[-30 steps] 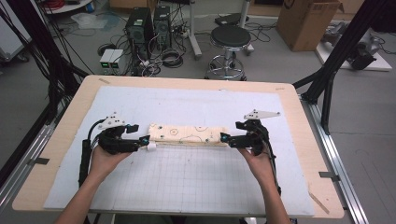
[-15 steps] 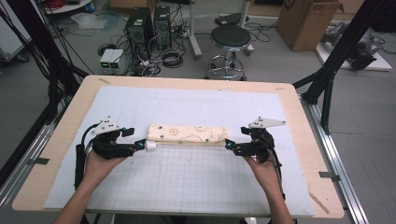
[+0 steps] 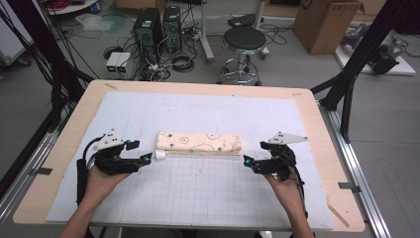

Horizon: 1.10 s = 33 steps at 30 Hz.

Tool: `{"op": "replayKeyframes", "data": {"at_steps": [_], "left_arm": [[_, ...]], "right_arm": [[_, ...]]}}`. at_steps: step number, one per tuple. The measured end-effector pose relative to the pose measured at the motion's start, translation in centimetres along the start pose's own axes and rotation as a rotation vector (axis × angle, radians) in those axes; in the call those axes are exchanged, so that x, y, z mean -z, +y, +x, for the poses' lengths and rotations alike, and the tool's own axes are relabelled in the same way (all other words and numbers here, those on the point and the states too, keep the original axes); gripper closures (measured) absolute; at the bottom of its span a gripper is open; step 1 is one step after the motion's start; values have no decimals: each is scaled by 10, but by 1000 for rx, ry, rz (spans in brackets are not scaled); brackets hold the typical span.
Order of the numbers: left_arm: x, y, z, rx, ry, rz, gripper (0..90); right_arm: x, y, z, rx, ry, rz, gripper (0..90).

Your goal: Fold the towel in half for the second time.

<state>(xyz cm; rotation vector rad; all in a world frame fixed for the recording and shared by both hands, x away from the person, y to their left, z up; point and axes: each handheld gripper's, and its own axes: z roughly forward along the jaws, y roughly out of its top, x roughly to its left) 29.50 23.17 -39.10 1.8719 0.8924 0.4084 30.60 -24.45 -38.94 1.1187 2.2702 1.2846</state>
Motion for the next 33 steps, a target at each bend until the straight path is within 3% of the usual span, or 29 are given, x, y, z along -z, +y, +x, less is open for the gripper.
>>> {"op": "replayKeyframes", "data": {"at_steps": [13,26,33], "left_arm": [[12,-18,-1,8,8,1,295],[21,-31,0,26,17,1,270],[26,-38,-4,9,23,7,266]], "right_arm": [[12,-20,1,-7,3,-11,122],[27,-36,2,-8,-25,-39,117],[32,-46,1,-23,-32,-45,117]]}}
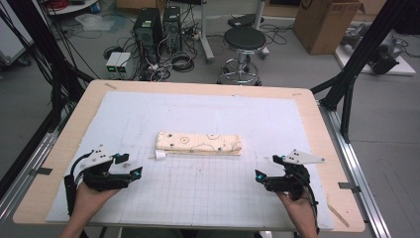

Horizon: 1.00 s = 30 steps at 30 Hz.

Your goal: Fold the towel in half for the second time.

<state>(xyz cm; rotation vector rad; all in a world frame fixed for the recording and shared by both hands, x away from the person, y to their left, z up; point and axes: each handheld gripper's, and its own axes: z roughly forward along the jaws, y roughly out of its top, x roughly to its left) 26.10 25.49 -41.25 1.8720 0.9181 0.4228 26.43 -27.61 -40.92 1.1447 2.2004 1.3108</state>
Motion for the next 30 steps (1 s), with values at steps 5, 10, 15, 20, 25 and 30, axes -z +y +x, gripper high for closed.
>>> {"op": "replayKeyframes", "data": {"at_steps": [5,10,15,20,25,30], "left_arm": [[6,-7,-4,-3,4,-6,264],[10,-12,-6,-12,13,-2,260],[13,-14,-6,-17,20,-14,261],[11,-16,-5,-12,23,-15,262],[9,-15,-7,-21,23,-17,261],[8,-16,-6,-23,32,-18,262]], "right_arm": [[3,-7,0,-8,-9,-5,117],[3,-11,4,-8,-10,4,117],[1,-14,6,-10,0,13,117],[0,-14,9,-1,1,9,117],[1,-13,10,7,-1,2,117],[0,-14,9,10,-13,11,117]]}}
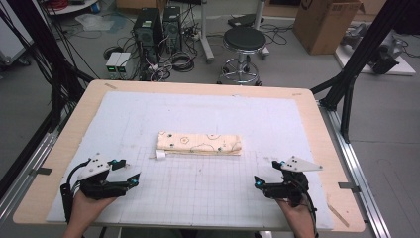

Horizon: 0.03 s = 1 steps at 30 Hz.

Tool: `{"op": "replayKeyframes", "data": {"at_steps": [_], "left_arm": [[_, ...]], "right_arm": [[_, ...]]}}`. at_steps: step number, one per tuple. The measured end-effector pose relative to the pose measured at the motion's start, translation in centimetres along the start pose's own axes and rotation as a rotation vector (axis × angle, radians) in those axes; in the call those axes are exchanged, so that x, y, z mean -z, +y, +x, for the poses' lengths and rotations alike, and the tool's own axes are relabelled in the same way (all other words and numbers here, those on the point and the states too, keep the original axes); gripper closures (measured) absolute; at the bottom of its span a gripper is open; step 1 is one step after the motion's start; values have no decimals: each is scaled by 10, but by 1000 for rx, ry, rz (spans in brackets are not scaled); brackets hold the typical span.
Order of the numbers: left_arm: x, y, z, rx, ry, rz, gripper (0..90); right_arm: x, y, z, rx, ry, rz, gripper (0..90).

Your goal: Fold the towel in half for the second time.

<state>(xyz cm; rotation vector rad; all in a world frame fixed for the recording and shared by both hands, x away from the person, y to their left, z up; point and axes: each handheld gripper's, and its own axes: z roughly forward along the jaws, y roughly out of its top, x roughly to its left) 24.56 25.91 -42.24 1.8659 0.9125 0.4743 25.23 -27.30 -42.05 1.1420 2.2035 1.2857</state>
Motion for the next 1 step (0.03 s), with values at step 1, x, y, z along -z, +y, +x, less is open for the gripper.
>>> {"op": "replayKeyframes", "data": {"at_steps": [1], "left_arm": [[0,0,1,2,0,0,262]], "right_arm": [[0,0,0,-4,-1,3,117]]}}
